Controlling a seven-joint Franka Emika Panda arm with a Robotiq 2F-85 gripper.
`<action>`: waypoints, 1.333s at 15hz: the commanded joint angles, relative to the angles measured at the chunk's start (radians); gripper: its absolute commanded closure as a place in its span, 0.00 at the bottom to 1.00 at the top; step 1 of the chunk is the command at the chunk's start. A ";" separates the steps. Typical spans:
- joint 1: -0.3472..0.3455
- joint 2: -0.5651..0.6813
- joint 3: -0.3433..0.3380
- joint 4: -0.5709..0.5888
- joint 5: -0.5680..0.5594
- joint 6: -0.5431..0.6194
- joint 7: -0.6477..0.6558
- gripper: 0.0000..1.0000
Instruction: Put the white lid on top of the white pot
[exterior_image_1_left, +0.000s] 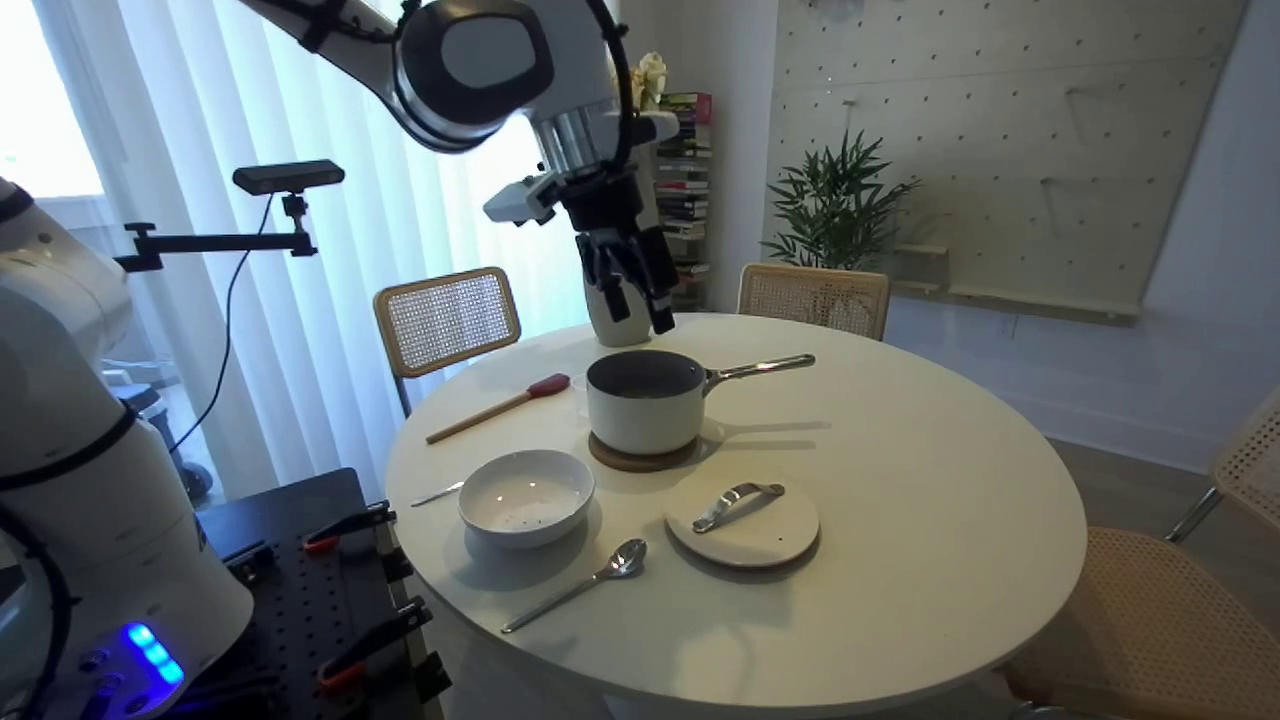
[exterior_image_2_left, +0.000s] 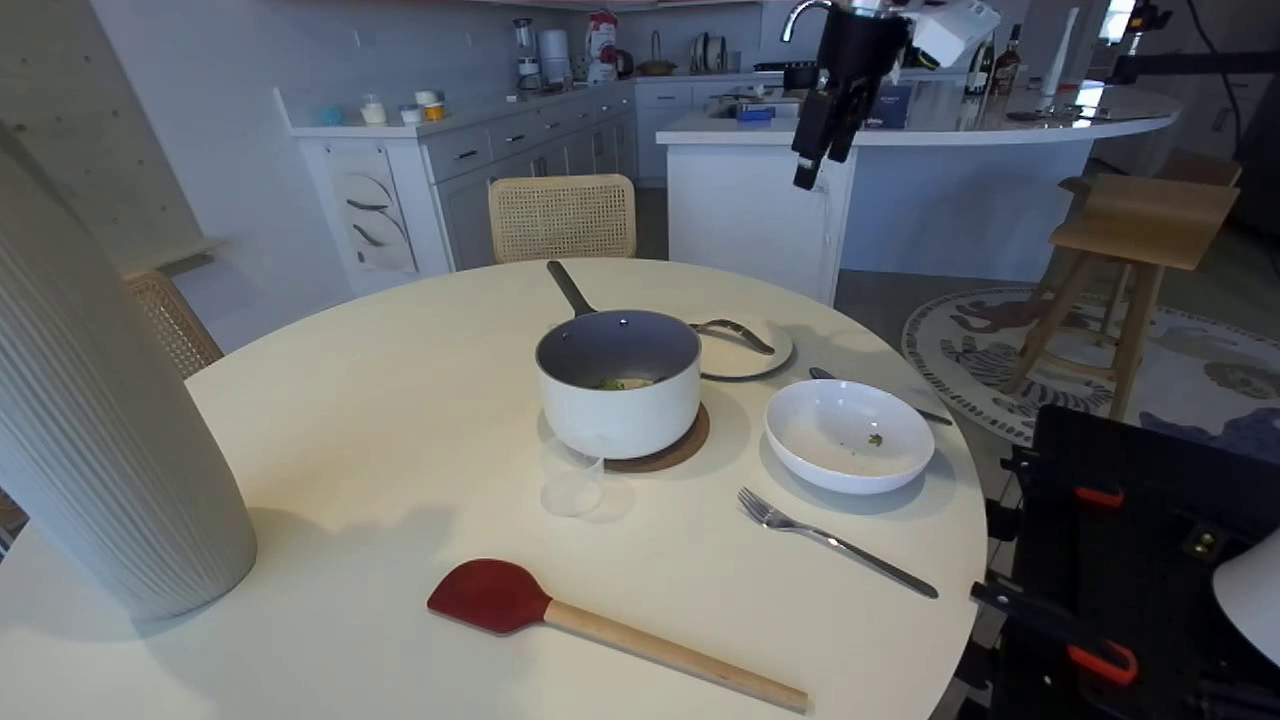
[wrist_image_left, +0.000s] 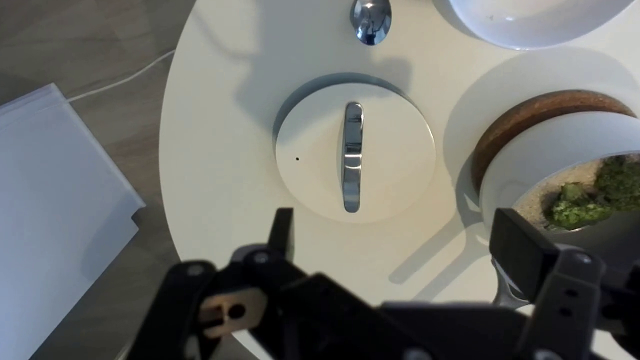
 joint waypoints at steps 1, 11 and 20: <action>0.006 0.110 -0.016 0.060 0.040 0.079 -0.064 0.00; 0.002 0.317 0.003 0.130 0.014 0.169 -0.039 0.00; -0.015 0.458 0.000 0.249 0.078 0.130 -0.105 0.00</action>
